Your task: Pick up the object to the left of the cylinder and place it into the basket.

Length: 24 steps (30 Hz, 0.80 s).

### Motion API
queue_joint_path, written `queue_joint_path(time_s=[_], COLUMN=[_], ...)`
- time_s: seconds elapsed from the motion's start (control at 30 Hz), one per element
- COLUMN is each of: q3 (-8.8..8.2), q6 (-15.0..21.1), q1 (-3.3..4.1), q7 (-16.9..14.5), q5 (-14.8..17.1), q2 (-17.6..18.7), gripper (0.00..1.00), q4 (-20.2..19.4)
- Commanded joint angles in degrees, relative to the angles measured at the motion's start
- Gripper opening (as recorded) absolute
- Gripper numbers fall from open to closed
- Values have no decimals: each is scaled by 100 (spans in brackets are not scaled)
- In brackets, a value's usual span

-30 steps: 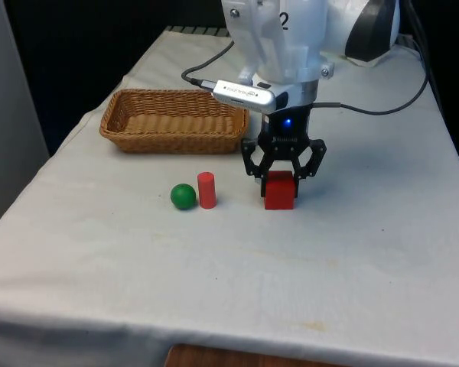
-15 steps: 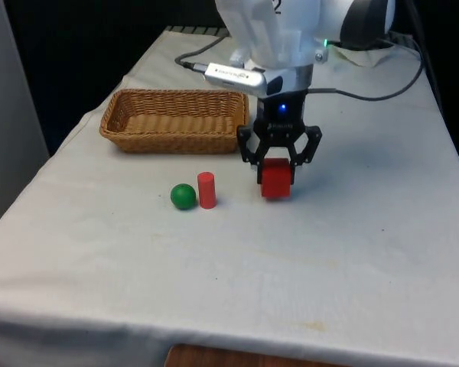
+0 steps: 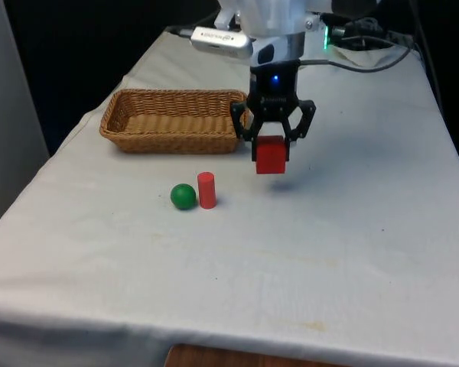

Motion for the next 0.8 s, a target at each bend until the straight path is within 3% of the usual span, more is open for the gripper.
queue_joint_path(time_s=[0.0,0.2,0.23,0.27,0.43,0.47,0.5,0.7,0.73,0.77], q3=[-69,-166,-103,-178,-275,-229,-309,-424,-384,-470], q6=[0,23,0,29,74,17,86,92,29,92], q1=[40,57,17,52,46,17,46,46,17,46], q7=[0,-166,-178,-201,-418,-418,-493,-693,-705,-751], q5=[-74,-92,-11,-86,-74,-11,-74,-80,-11,-92], q2=[-92,-378,-321,-424,-647,-596,-705,-848,-814,-888], gripper=[1,1,1,1,1,1,1,1,1,1], q4=[-80,-321,-252,-361,-579,-516,-647,-819,-762,-871])
